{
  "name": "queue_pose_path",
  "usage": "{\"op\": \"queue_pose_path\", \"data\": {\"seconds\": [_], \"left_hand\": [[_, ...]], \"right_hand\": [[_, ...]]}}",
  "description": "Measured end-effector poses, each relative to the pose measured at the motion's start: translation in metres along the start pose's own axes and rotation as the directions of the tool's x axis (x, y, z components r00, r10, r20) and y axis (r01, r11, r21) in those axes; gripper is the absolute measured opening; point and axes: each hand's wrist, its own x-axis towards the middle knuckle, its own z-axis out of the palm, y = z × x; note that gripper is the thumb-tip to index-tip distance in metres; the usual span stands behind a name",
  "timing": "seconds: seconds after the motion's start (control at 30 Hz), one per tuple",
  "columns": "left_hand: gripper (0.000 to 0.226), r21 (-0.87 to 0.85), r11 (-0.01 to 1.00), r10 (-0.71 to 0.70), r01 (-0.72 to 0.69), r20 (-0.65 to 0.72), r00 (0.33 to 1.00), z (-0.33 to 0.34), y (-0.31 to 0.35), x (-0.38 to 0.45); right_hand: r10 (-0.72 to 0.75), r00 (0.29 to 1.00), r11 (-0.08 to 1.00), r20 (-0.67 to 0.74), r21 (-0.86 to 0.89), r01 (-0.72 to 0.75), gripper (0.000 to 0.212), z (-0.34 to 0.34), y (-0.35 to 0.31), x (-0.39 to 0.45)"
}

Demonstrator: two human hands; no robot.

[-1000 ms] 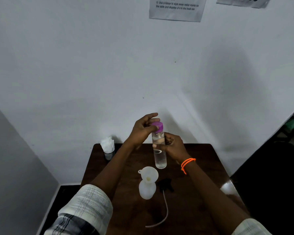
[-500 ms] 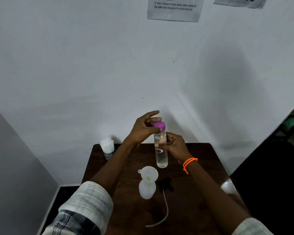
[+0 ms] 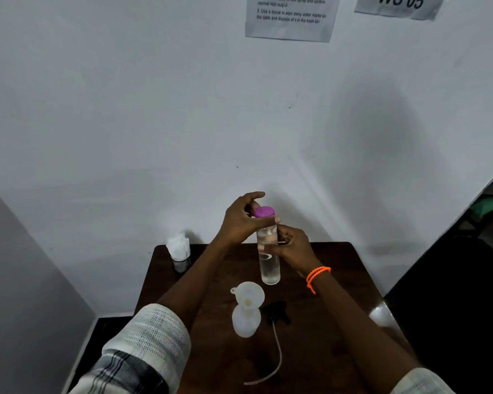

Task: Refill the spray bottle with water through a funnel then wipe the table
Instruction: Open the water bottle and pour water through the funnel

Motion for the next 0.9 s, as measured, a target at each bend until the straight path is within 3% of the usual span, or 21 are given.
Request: {"op": "queue_pose_path", "data": {"seconds": [0.2,0.27,0.53,0.73,0.9], "left_hand": [[0.049,-0.223,0.971,-0.026,0.086,0.261,0.965,-0.005,0.001,0.001],[0.046,-0.209,0.975,-0.024,0.075,0.234,0.972,-0.005,0.001,0.0],[0.053,-0.11,0.994,-0.032,0.022,-0.096,0.995,-0.001,0.01,0.004],[0.044,-0.212,0.974,-0.117,0.083,-0.152,0.981,-0.009,0.0,0.005],[0.021,-0.282,0.934,-0.268,0.221,-0.141,0.953,-0.025,-0.036,-0.007]], "right_hand": [[0.006,1.0,1.0,-0.006,0.012,-0.006,0.04,0.003,-0.002,-0.001],[0.006,1.0,1.0,-0.001,0.014,-0.006,0.04,0.003,-0.002,-0.002],[0.007,1.0,1.0,-0.025,-0.011,-0.007,0.039,0.003,0.0,-0.003],[0.007,0.999,1.0,-0.053,0.003,-0.007,0.041,-0.001,0.003,-0.005],[0.013,0.999,1.0,-0.053,-0.026,-0.014,0.04,-0.011,0.011,-0.01]]}}
